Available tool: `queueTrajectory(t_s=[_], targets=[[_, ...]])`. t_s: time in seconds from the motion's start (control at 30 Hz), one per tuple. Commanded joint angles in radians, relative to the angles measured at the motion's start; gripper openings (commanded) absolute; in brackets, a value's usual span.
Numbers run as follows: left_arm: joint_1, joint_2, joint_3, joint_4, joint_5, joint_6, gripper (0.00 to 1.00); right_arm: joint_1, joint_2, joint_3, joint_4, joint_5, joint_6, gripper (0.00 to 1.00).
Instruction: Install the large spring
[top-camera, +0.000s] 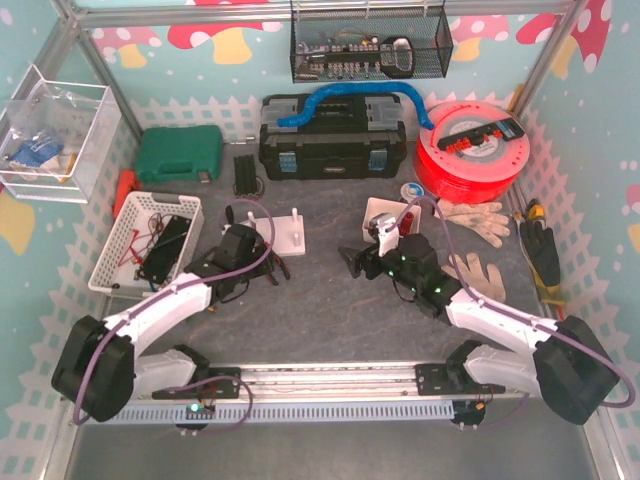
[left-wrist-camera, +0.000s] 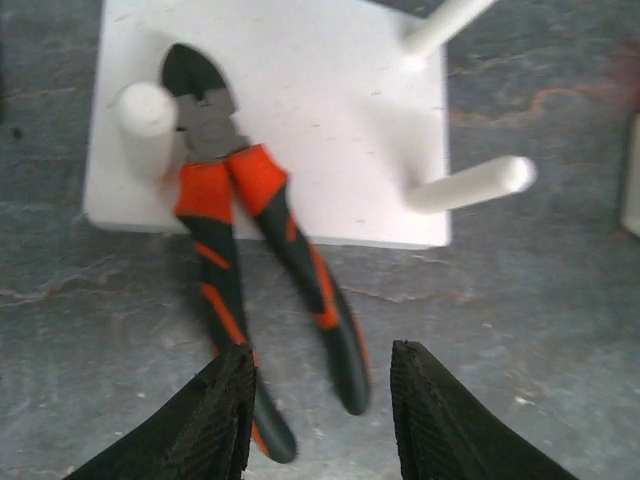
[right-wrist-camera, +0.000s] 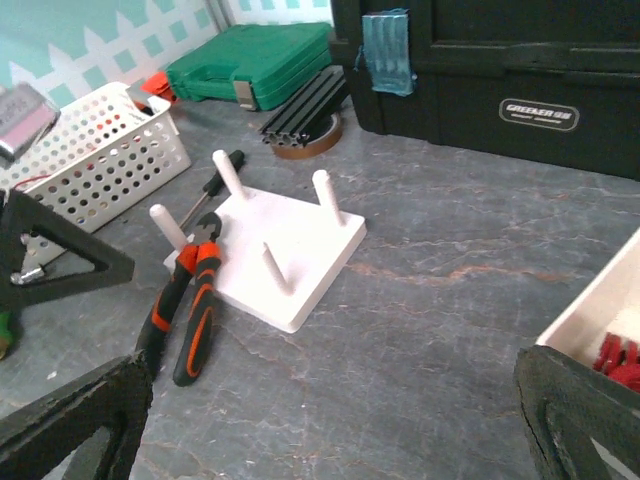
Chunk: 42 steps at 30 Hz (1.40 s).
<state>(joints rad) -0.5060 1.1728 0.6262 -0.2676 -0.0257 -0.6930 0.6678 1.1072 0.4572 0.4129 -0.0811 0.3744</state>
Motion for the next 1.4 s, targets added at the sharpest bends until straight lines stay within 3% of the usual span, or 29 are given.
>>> queueTrajectory(t_s=[0.0,0.33,0.87,1.37], targets=[[-0.011,0.062,-0.016,-0.004,-0.110,-0.037,0.41,0.006,-0.027,-0.020,0.020,0.060,-0.007,0.98],[-0.012,0.190,-0.008,0.037,-0.169,-0.020,0.35,0.006,-0.024,-0.018,0.009,0.088,-0.015,0.98],[-0.012,0.337,0.017,0.100,-0.148,0.004,0.30,0.007,-0.029,-0.019,0.007,0.107,-0.017,0.98],[-0.012,0.286,0.039,0.080,-0.122,0.053,0.10,0.006,-0.030,-0.016,-0.001,0.124,-0.017,0.98]])
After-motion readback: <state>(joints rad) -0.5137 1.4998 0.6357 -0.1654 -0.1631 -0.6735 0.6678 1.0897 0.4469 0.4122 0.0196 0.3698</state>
